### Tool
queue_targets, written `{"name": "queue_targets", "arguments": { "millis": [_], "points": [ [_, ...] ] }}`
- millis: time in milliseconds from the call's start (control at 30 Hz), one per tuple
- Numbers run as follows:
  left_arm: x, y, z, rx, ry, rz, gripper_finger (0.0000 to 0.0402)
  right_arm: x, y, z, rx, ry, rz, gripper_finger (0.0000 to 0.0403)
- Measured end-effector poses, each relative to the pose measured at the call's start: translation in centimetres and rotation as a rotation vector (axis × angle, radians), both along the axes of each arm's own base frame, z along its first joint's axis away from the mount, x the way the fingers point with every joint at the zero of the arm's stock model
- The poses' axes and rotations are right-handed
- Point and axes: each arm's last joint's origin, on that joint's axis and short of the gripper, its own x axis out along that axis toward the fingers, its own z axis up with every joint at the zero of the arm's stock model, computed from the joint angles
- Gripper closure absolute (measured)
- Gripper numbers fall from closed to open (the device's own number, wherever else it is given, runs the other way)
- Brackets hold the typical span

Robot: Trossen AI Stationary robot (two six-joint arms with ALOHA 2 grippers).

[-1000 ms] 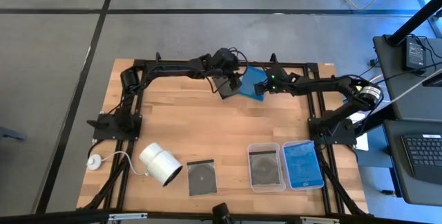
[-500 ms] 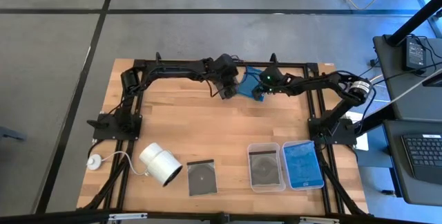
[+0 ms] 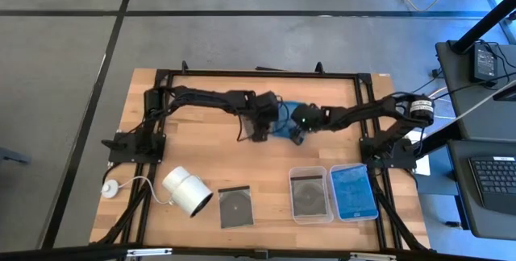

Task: Pick & place jewel cases by type
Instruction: Put the blue CD case into the right transparent bin

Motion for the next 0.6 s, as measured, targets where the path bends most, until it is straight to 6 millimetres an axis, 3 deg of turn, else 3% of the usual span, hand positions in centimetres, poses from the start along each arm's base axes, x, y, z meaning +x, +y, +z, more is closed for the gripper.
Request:
{"name": "queue_targets", "arguments": {
  "millis": [233, 433, 600],
  "points": [
    [-0.7, -2.8, -3.0, 0.074, 0.043, -0.154, 0.0323, 0.6, 3.1, 0.0, -0.012, 0.006, 0.128, 0.0134],
    [-0.7, -4.0, -3.6, 0.355, 0.107, -0.287, 0.0327, 0.7, 3.2, 0.0, -0.025, -0.006, 0.121, 0.0134],
    [-0.5, -4.1, -3.5, 0.448, 0.114, -0.452, 0.0325, 0.8, 3.2, 0.0, -0.024, -0.021, 0.115, 0.0134]
  ]
}}
